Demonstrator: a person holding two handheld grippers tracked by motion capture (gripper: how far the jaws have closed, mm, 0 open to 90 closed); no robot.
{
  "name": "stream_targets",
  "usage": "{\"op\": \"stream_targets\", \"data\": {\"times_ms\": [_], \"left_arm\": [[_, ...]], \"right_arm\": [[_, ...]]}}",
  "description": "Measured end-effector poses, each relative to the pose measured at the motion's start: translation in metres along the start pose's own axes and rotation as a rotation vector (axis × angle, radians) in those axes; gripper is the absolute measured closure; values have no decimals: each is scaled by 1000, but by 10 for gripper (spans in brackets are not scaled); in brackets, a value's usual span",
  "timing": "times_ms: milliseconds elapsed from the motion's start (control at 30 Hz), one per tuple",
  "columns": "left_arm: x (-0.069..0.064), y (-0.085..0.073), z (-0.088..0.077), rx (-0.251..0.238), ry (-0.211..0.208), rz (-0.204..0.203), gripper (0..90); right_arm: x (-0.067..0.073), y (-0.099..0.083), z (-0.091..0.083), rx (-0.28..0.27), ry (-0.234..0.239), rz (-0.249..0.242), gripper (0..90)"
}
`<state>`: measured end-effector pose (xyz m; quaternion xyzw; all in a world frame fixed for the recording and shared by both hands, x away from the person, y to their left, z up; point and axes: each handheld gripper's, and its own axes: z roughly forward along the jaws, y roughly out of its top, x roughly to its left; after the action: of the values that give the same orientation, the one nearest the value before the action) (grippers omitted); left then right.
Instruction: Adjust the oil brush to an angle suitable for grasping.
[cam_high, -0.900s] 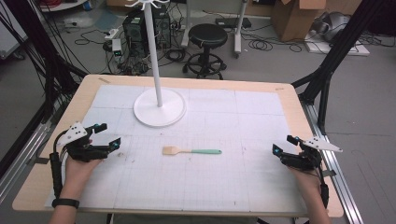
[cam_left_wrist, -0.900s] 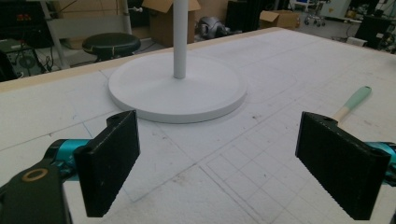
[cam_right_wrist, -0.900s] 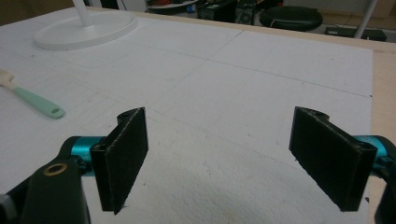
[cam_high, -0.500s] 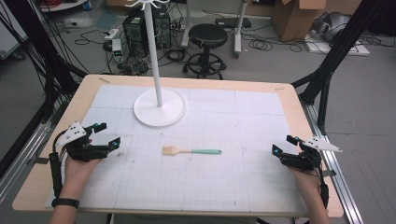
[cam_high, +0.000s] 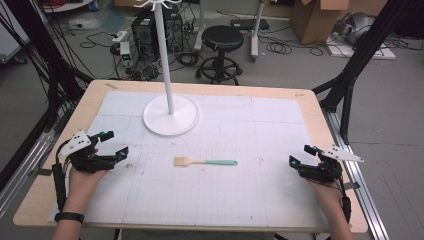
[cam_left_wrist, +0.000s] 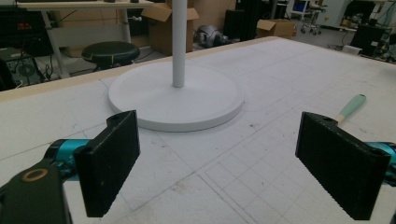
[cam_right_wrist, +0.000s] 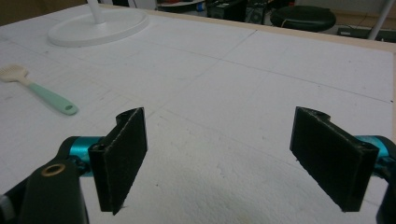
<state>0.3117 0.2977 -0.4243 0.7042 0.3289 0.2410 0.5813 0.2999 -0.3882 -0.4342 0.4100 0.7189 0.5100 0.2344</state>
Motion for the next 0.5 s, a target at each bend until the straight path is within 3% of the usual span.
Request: {"op": "stream_targets", "data": {"times_ms": [500], "left_arm": [[-2,2,0,-47,-16,-12,144]], "right_arm": [[4,1,2,0,28,-11,183]]}}
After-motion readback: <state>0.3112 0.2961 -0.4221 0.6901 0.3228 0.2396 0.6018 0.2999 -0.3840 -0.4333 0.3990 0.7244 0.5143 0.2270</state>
